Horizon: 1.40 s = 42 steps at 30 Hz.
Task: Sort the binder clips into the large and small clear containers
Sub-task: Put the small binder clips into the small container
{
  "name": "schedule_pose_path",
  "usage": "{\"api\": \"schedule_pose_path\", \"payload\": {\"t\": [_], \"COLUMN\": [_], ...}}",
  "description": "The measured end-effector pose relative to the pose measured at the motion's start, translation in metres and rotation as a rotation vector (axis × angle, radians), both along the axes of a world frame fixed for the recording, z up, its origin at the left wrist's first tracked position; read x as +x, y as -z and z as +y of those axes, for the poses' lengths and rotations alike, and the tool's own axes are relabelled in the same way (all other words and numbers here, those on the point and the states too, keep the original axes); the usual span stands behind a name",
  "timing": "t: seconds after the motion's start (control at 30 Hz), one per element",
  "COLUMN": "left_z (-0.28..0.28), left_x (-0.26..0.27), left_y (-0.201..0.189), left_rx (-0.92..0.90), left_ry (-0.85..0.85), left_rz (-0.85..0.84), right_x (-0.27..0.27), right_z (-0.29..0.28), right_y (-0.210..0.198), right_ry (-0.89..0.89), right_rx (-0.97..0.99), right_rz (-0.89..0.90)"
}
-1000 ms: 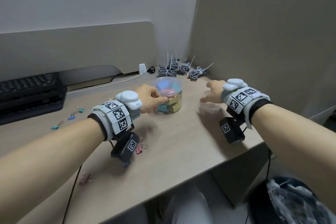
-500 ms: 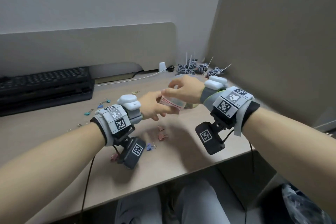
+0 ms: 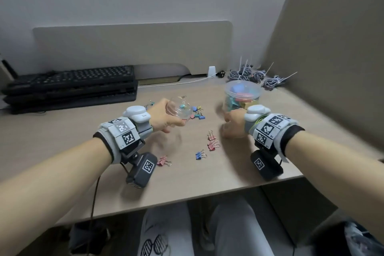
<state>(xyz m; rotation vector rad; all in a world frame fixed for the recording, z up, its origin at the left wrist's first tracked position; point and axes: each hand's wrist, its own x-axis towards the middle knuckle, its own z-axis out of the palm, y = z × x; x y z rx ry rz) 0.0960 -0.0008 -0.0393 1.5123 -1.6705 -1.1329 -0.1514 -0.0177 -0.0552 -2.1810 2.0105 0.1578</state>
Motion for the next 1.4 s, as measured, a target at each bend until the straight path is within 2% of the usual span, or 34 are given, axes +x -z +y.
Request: {"api": "schedule_pose_path", "payload": {"t": [0.2, 0.33, 0.43, 0.57, 0.73, 0.83, 1.07, 1.2, 1.33, 1.4], "left_z": [0.015, 0.032, 0.045, 0.05, 0.036, 0.025, 0.006, 0.006, 0.004, 0.0], "left_x": [0.016, 0.018, 0.018, 0.02, 0.022, 0.024, 0.07, 0.114, 0.137, 0.137], "left_y": [0.004, 0.005, 0.008, 0.015, 0.014, 0.014, 0.007, -0.002, 0.007, 0.015], "left_rx": [0.095, 0.168, 0.225, 0.273, 0.229, 0.178, 0.12, 0.083, 0.278, 0.314], "left_ry": [-0.001, 0.033, 0.061, -0.018, -0.061, -0.109, -0.23, -0.307, -0.296, -0.281], "left_rz": [0.003, 0.008, 0.023, 0.069, 0.187, 0.167, 0.137, 0.074, 0.033, 0.034], "right_x": [0.025, 0.046, 0.054, 0.067, 0.078, 0.088, 0.099, 0.086, 0.089, 0.093], "right_z": [0.008, 0.019, 0.027, 0.025, 0.012, -0.001, -0.038, -0.056, -0.069, -0.078], "right_y": [-0.019, -0.018, -0.011, -0.003, 0.007, 0.009, 0.003, -0.006, -0.007, -0.001], "right_ry": [-0.136, -0.178, -0.19, -0.218, -0.229, -0.24, -0.166, -0.041, -0.007, -0.025], "right_rx": [-0.078, 0.107, 0.181, 0.187, 0.133, 0.09, -0.014, -0.07, -0.036, -0.013], "right_rz": [0.043, -0.089, -0.021, 0.02, 0.088, 0.12, -0.055, -0.024, 0.006, 0.001]}}
